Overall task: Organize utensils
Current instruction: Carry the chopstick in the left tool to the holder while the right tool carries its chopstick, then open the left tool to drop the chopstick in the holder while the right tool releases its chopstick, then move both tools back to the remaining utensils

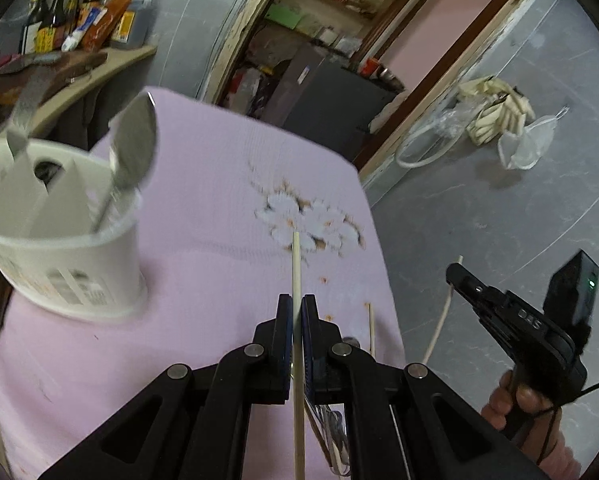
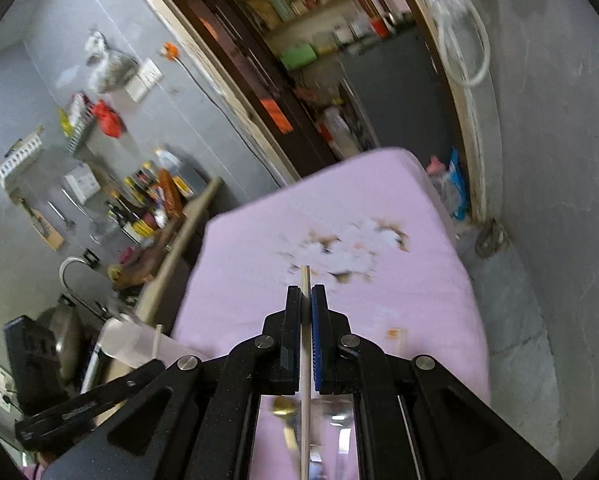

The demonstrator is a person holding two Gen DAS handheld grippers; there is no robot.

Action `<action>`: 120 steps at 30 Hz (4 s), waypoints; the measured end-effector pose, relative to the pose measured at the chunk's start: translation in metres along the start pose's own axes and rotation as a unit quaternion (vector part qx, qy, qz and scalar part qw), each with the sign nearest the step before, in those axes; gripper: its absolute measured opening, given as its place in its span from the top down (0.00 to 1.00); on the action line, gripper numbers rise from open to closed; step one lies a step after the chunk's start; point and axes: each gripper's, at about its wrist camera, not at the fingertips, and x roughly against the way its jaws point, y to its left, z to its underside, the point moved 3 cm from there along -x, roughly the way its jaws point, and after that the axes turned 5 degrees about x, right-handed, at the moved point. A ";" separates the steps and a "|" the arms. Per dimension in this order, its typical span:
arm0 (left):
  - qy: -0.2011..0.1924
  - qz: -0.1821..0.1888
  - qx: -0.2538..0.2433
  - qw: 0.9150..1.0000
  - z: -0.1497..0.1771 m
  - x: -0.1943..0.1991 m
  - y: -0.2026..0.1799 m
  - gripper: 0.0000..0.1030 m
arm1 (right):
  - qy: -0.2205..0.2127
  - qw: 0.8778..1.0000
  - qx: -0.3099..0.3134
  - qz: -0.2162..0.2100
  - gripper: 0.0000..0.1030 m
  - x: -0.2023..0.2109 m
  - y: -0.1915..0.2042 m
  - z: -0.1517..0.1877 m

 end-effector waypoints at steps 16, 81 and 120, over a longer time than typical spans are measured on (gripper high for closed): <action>-0.131 -0.001 -0.013 0.991 -0.109 0.090 0.076 0.95 | -0.141 0.983 0.072 -0.088 0.96 -0.007 0.170 -0.043; -0.243 -0.095 -0.085 0.962 -0.093 0.113 0.088 0.13 | -0.155 0.975 0.158 -0.012 0.25 0.006 0.165 -0.009; -0.069 -0.107 -0.110 0.986 0.055 -0.057 -0.024 0.08 | 0.034 0.989 0.132 0.058 0.19 -0.009 -0.083 0.037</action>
